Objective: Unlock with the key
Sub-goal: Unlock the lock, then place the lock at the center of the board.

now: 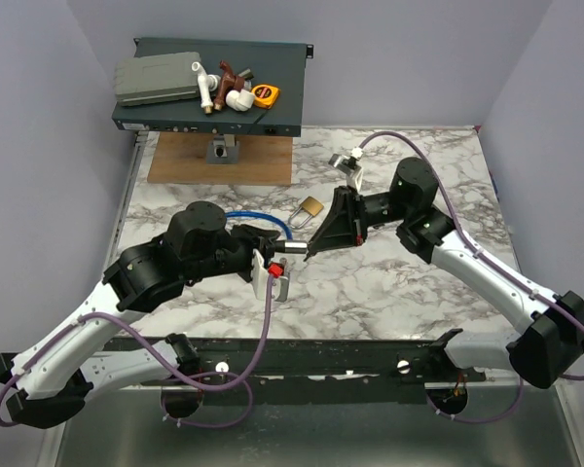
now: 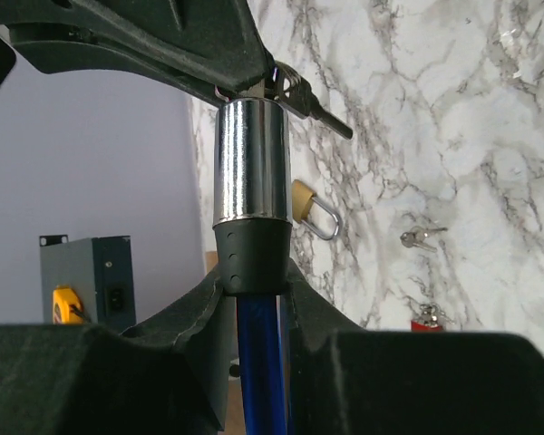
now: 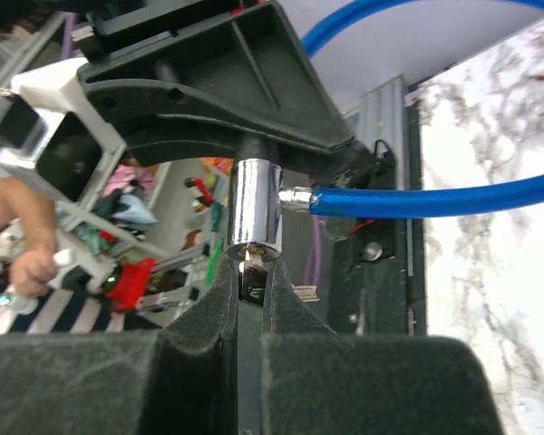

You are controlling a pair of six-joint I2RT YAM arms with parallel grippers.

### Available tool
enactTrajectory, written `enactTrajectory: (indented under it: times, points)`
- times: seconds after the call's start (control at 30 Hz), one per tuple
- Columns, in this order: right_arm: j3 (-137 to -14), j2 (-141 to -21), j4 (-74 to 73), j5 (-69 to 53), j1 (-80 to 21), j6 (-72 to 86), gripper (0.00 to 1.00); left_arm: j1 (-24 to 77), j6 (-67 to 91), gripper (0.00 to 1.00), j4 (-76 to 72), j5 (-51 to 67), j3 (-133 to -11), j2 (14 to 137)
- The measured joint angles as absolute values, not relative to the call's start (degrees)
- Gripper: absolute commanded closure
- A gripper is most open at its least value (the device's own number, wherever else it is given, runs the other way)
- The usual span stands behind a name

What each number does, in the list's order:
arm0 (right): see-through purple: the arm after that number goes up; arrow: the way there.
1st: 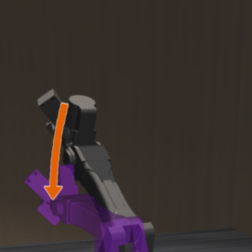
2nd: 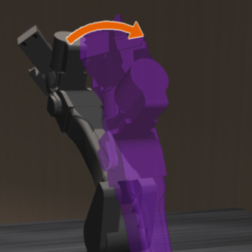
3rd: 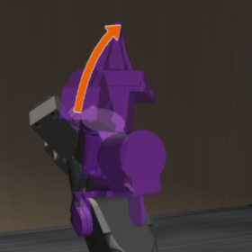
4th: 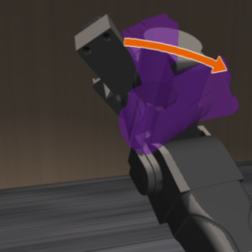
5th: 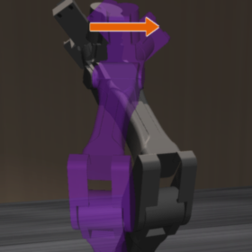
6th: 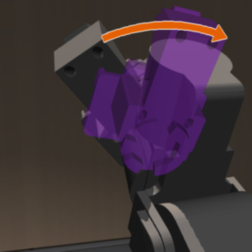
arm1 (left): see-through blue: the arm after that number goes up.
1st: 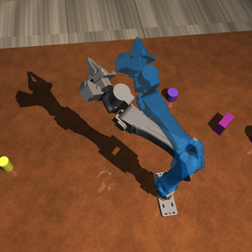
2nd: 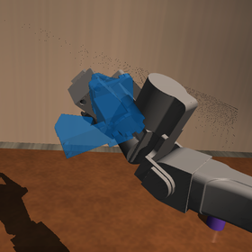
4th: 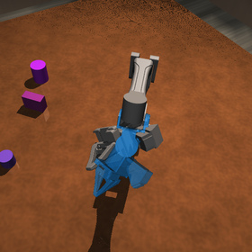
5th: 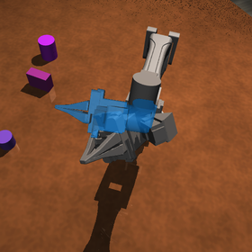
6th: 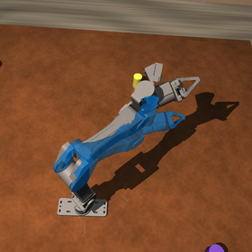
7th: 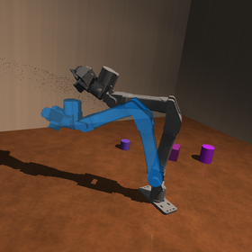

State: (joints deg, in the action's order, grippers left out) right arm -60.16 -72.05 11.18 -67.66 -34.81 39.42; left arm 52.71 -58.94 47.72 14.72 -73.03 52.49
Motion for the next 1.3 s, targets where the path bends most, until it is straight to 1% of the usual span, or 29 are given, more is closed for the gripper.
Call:
enactTrajectory:
  times: [0.2,0.23,0.27,0.33,0.37,0.4,0.47,0.57,0.63,0.67,0.77,0.87,0.97,1.1,1.3]
  points:
    - [-58.41,-74.46,23.64,-72.84,-34.15,54.00,0.99,53.23,-62.83,1.00,41.43,10.72,-68.82,51.11]
    - [-58.41,-74.59,24.69,-73.36,-34.11,55.55,0.94,53.23,-62.98,1.00,40.88,10.15,-68.77,51.20]
    - [-58.41,-74.59,25.56,-73.84,-34.11,56.73,0.87,53.23,-62.98,1.00,40.27,9.58,-68.77,51.57]
    - [-58.59,-74.56,26.37,-74.54,-34.13,58.26,0.77,53.25,-62.92,1.00,39.22,8.86,-68.77,52.31]
    - [-58.85,-74.56,26.33,-74.72,-34.13,58.50,0.70,53.28,-62.76,1.00,38.70,8.45,-68.77,52.62]
    - [-59.27,-74.54,25.65,-74.85,-34.13,58.35,0.58,53.28,-62.63,1.00,38.50,8.19,-68.77,52.86]
    - [-60.40,-74.19,23.20,-75.05,-33.98,57.06,0.43,53.28,-62.08,1.00,38.20,7.25,-68.77,53.21]
    - [-62.46,-72.44,18.55,-74.72,-32.49,53.58,0.29,53.25,-60.90,1.00,38.17,6.81,-68.84,53.32]
    - [-64.95,-71.24,14.55,-73.63,-30.33,50.33,0.17,53.41,-60.10,1.00,38.22,7.05,-69.23,53.32]
    - [-66.59,-70.78,12.47,-72.97,-29.21,48.42,0.15,53.49,-59.86,1.00,38.24,7.11,-69.49,53.32]
    - [-71.46,-69.32,5.50,-70.67,-26.74,41.32,0.12,53.67,-58.54,1.00,38.28,7.46,-70.61,53.32]
    - [-73.08,-66.70,0.21,-67.53,-26.37,34.20,0.10,53.65,-56.71,1.00,39.00,8.36,-72.38,53.49]
    - [-72.29,-63.40,-3.53,-63.26,-26.13,27.70,0.10,53.63,-53.84,1.00,39.77,9.89,-75.31,54.13]
    - [-70.52,-59.24,-7.77,-53.74,-25.80,20.16,0.10,52.86,-50.30,1.00,39.55,11.44,-77.43,54.19]
    - [-63.31,-54.61,-8.80,-40.29,-25.76,16.29,0.09,52.14,-45.04,1.00,39.05,15.66,-77.41,54.87]
